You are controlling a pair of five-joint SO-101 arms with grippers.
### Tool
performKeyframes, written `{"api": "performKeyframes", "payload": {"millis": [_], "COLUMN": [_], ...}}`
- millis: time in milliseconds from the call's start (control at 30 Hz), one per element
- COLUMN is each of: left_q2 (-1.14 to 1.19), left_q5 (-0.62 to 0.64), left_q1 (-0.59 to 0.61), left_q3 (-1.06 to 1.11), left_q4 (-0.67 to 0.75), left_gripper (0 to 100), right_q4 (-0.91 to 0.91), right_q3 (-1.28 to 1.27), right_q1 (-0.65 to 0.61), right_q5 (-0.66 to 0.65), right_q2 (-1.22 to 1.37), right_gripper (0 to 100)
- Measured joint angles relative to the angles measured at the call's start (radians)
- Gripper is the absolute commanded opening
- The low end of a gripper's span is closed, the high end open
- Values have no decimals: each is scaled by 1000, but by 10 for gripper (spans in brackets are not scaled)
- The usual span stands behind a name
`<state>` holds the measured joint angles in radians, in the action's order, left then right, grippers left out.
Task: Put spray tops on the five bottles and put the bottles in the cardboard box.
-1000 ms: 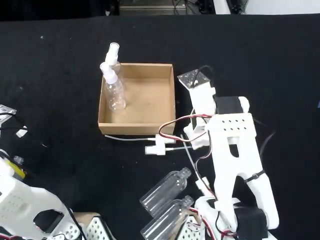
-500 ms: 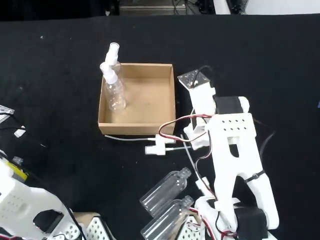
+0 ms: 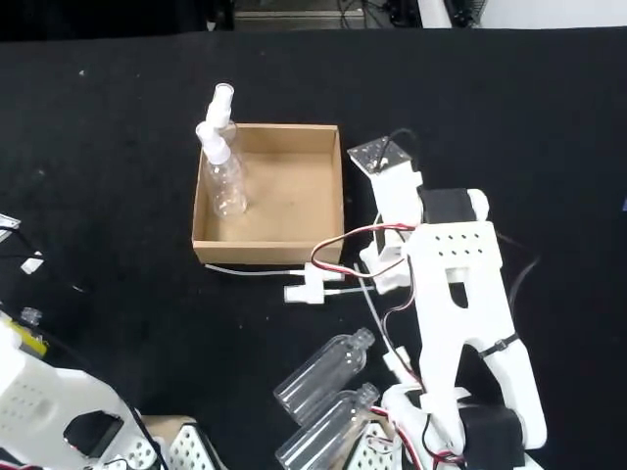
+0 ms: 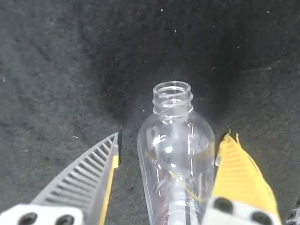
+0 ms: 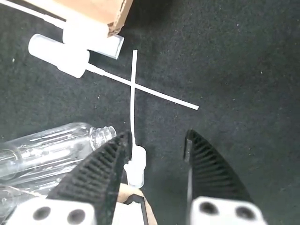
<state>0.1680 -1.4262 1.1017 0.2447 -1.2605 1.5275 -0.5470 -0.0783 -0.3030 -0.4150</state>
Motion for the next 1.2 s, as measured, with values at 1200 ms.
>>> {"api": "performKeyframes", "payload": {"millis": [1200], "left_q2": [-2], "left_q5": [43], "left_q1": [32], "left_q3": [-57], "left_q4": [-41], "left_gripper": [283], "right_q4": [164], "right_q3": [155], "right_q1": [0], "right_q5": [0], "right_q2": [-176], "right_gripper": [174]}}
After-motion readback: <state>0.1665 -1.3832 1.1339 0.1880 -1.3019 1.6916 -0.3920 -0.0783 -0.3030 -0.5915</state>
